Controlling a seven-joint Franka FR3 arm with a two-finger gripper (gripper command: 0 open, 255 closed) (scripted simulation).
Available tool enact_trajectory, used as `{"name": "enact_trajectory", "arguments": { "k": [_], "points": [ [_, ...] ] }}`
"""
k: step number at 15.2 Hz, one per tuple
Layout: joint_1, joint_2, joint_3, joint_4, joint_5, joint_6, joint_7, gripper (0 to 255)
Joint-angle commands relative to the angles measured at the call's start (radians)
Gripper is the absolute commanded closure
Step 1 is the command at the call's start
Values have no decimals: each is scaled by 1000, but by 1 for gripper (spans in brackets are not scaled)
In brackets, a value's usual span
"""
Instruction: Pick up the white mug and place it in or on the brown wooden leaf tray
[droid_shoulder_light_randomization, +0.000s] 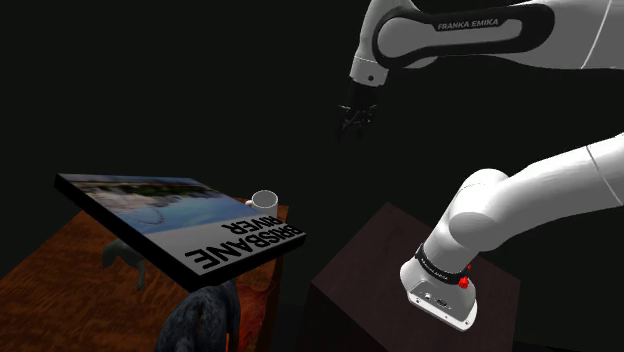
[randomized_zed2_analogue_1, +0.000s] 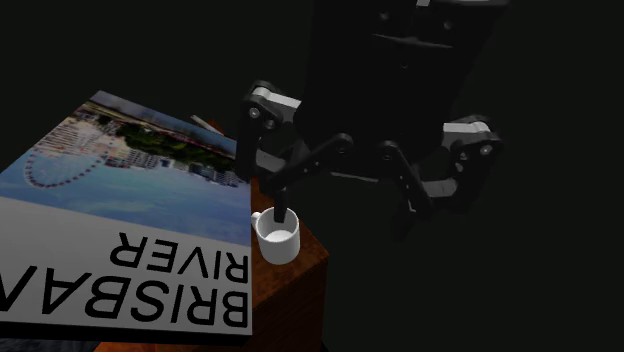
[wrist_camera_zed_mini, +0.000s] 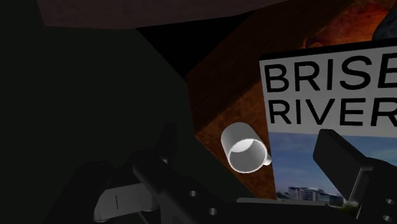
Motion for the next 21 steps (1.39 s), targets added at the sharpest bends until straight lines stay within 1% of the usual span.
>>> {"name": "enact_trajectory", "arguments": {
  "k": [1,6,11,16,21],
  "points": [
    [5,61,9,-13,2,76,-1,0],
    [15,231,29,-13,3,248,0,0],
    [23,421,47,24,-4,402,5,0],
    [29,620,60,96,-23,531,18,0],
    [39,823,64,201,-54,629,40,0]
  ]
}}
